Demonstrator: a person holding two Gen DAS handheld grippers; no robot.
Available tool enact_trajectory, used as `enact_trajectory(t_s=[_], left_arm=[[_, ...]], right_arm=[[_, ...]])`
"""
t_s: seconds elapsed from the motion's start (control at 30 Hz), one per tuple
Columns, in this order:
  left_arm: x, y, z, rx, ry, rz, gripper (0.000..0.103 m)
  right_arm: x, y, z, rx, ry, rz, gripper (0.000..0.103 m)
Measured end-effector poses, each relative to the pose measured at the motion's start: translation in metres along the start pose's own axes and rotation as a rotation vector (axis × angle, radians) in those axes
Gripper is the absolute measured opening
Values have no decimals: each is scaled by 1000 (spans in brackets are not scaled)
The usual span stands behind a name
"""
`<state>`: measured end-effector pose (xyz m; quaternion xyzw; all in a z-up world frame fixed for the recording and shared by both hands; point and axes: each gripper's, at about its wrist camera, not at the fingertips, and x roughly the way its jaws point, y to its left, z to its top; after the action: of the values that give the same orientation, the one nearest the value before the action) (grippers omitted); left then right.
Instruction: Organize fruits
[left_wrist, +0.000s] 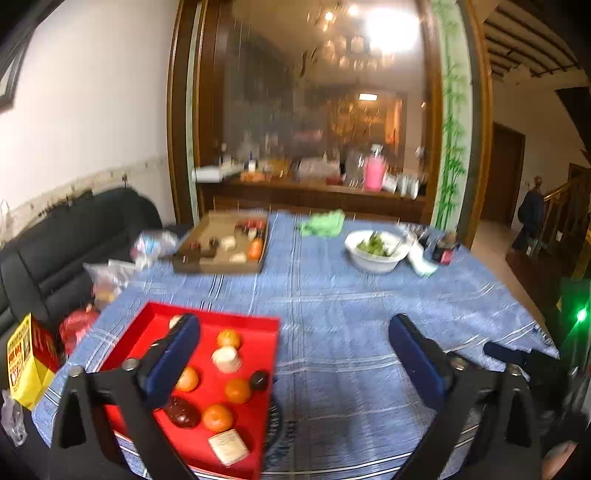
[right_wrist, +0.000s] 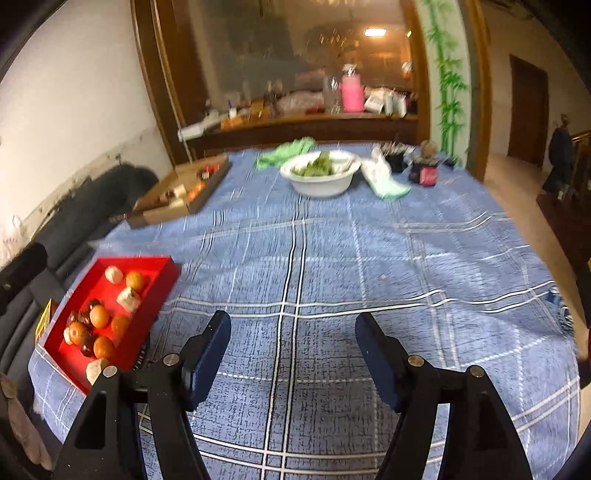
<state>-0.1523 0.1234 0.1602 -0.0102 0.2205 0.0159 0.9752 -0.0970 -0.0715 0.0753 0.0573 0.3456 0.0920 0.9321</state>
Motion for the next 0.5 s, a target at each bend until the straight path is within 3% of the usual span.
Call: enact_trajectory(t_s=[0.17, 0.5], left_arm=[[-17, -17, -7, -34, -10, 8, 103], [3, -46, -34, 39, 74, 15, 103]], right_arm=[[-21, 7, -11, 10, -76, -77, 82], [-21, 5, -30, -56, -71, -179, 85]])
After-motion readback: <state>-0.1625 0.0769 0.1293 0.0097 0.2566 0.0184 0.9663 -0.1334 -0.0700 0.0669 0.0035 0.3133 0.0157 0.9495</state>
